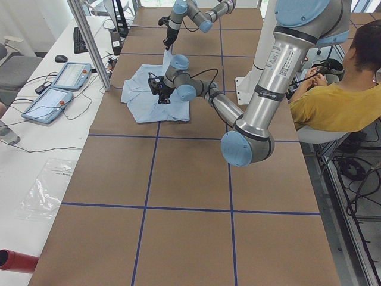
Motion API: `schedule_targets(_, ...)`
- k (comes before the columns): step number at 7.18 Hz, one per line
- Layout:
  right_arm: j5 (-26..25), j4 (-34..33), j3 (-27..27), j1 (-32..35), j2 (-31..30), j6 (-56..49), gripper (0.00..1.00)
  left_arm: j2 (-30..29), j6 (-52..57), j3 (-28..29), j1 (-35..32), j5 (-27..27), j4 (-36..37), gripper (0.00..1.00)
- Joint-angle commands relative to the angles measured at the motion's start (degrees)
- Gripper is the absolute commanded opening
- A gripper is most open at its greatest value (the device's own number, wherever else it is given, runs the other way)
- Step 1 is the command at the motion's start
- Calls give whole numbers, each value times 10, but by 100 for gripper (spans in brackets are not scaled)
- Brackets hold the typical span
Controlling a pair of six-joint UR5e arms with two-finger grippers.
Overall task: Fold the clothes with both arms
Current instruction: 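Lift the hem with both grippers and fold it up toward the collar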
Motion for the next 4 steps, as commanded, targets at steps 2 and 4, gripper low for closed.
schedule_targets(2,17,66,-162,19,83,-18,0,-20,20,89,-7,-41,-55,0)
schedule_targets(4,17,101,-223,22,110,-19,0,-55,21,143,-24,-43,-86,0)
